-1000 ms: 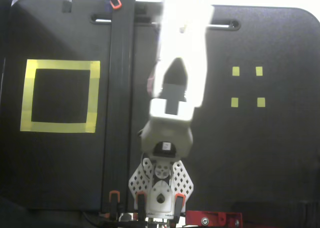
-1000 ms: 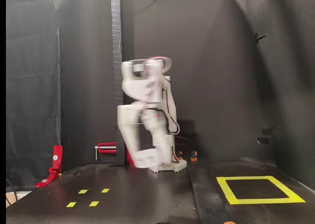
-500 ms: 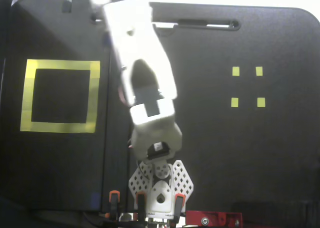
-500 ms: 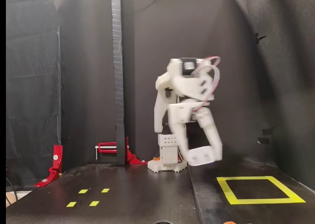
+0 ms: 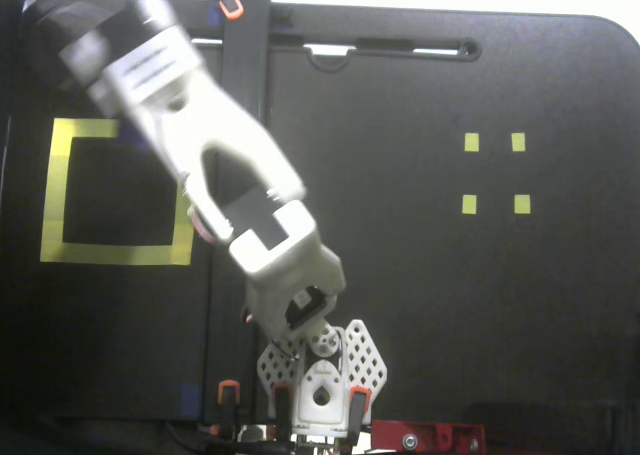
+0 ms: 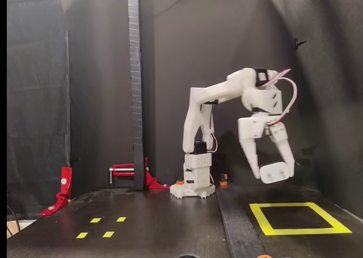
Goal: Grasp the block and place it in the designated area.
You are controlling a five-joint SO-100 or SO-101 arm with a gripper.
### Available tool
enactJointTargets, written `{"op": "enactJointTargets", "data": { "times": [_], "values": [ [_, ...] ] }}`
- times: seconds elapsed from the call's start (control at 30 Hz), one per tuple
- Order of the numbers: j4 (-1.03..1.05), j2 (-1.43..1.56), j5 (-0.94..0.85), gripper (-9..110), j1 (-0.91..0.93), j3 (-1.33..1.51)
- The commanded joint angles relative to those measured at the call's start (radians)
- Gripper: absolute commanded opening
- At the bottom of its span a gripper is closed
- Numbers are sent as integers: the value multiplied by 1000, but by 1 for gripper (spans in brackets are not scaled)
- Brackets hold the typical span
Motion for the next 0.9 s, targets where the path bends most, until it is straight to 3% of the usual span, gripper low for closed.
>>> {"op": "enactJointTargets", "data": {
  "times": [0.0, 0.87],
  "values": [
    [11, 26, 28, 21, -41, -12],
    [-67, -78, 60, 21, -104, 71]
  ]
}}
